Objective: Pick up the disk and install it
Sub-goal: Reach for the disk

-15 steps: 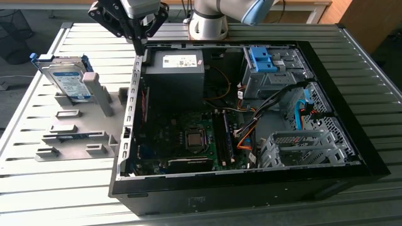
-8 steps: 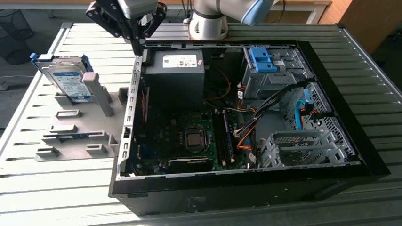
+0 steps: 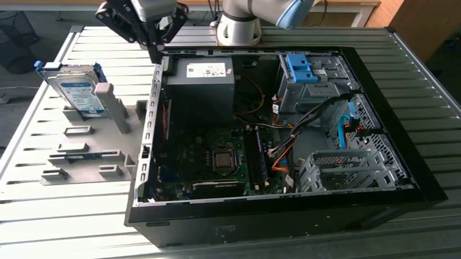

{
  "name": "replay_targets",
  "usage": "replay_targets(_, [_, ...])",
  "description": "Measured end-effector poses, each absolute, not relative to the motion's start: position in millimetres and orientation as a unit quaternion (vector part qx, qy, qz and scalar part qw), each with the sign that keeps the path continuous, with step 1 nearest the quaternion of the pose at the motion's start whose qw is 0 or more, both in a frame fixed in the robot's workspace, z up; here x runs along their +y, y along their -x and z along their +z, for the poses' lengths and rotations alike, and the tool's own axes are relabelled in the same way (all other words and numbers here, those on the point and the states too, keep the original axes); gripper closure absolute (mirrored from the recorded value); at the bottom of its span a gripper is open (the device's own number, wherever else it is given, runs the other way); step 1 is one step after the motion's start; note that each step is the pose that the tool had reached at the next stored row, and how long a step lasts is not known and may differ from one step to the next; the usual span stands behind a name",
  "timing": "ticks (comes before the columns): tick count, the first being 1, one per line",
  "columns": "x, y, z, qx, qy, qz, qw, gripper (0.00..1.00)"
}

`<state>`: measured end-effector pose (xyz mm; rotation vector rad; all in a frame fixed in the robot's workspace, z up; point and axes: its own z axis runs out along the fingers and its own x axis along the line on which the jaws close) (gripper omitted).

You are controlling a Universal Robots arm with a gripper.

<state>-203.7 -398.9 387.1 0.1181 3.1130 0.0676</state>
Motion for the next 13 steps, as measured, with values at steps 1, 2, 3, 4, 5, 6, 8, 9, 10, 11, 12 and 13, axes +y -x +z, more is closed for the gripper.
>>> replay_targets(1, [-398.9,204.3,387.1,0.999,-0.038,0.022,0.013,0.89])
replay_targets(2, [-398.9,204.8,387.0,0.999,-0.038,0.022,0.013,0.89])
replay_targets(3, [-398.9,205.3,387.0,0.999,-0.038,0.022,0.013,0.89])
replay_targets(4, [-398.9,205.8,387.0,0.999,-0.038,0.022,0.013,0.89])
replay_targets(5, [-398.9,206.2,386.9,0.999,-0.038,0.022,0.013,0.89])
replay_targets(6, [-398.9,206.8,386.9,0.999,-0.038,0.022,0.013,0.89])
replay_targets(8, [-398.9,207.8,386.8,0.999,-0.038,0.022,0.013,0.89])
replay_targets(9, [-398.9,208.3,386.8,0.999,-0.038,0.022,0.013,0.89])
replay_targets(10, [-398.9,208.9,386.7,0.999,-0.038,0.022,0.013,0.89])
replay_targets(11, [-398.9,209.4,386.7,0.999,-0.038,0.022,0.013,0.89])
replay_targets(12, [-398.9,210.0,386.7,0.999,-0.038,0.022,0.013,0.89])
replay_targets(13, [-398.9,210.5,386.6,0.999,-0.038,0.022,0.013,0.89])
